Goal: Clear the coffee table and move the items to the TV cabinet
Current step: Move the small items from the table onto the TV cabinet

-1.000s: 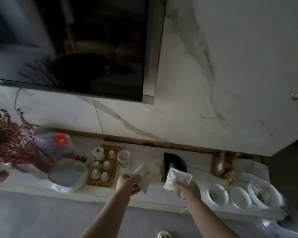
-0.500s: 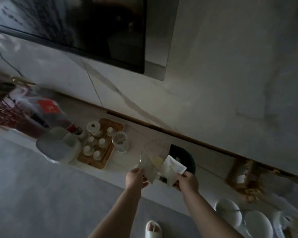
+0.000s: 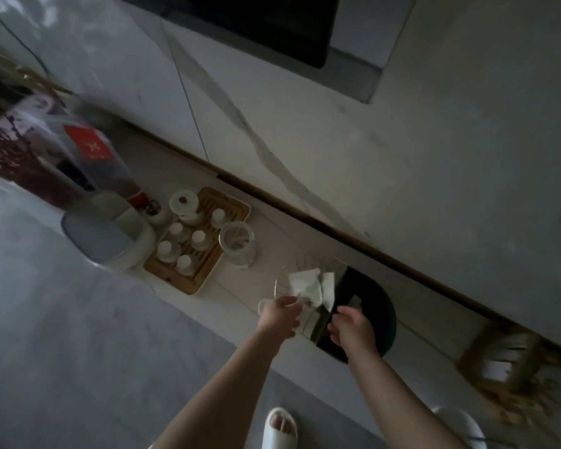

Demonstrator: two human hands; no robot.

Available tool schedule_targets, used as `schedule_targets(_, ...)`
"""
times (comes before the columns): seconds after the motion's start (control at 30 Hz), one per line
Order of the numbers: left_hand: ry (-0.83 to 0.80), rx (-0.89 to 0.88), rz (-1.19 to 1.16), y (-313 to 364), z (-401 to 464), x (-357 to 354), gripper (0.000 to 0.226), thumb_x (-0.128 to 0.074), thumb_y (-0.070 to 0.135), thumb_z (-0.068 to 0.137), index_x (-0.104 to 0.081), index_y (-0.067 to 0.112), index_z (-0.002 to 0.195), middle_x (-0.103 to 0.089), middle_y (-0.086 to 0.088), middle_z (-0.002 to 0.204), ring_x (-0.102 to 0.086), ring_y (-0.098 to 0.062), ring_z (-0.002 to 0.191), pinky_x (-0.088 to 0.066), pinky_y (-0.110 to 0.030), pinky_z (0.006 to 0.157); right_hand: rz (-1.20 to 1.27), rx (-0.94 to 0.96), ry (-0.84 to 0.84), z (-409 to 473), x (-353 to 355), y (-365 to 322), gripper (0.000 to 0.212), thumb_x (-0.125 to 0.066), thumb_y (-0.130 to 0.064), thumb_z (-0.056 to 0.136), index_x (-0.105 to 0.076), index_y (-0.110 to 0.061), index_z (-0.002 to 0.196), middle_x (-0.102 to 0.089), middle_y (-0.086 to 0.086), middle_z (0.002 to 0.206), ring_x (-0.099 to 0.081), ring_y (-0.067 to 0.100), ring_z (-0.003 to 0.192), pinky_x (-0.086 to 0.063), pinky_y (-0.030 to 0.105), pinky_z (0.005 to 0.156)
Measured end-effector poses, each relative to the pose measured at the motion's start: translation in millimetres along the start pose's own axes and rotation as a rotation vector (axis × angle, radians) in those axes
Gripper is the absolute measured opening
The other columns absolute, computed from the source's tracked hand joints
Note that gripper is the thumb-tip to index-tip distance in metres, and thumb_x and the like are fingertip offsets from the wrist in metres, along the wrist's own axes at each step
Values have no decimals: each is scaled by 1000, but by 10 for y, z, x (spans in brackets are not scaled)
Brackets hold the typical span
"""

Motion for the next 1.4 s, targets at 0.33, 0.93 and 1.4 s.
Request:
schedule_targets(0.33, 92, 29, 337, -733, -431, 1052, 31, -56, 29, 89, -61, 18, 117, -66, -2, 105, -65, -18, 88, -52, -24, 72, -672, 267, -127, -603, -862, -102, 36, -49, -10, 90, -53, -9, 126, -64, 11, 117, -59, 27, 106, -45, 30, 84)
schedule_targets(0.93, 373, 177, 253, -2821, -1630, 4161, 34, -49, 40, 89, -66, 13, 103, -68, -6, 111, -62, -22, 106, -49, -28, 87, -1353, 633, -545, -2681, -4343, 786, 32, -51, -34, 91, -56, -17, 118, -62, 3, 123, -57, 19, 113, -44, 25, 88)
schedule_targets(1.4, 698, 372, -356, -4633, -2816, 5523, 33, -53, 38, 92, -64, 12, 110, -67, -8, 116, -60, -22, 109, -47, -29, 91, -1738, 999, -904, -4488, -6396, 1975, 33, -49, -42, 88, -57, -21, 113, -63, 2, 119, -57, 21, 113, -44, 28, 88)
Point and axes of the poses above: each hand's wrist, its own z-axis towards the middle knuckle, its own x-axis out of the back of the hand, y = z × x, the point moved 6 cm from there along z, towards the middle knuckle
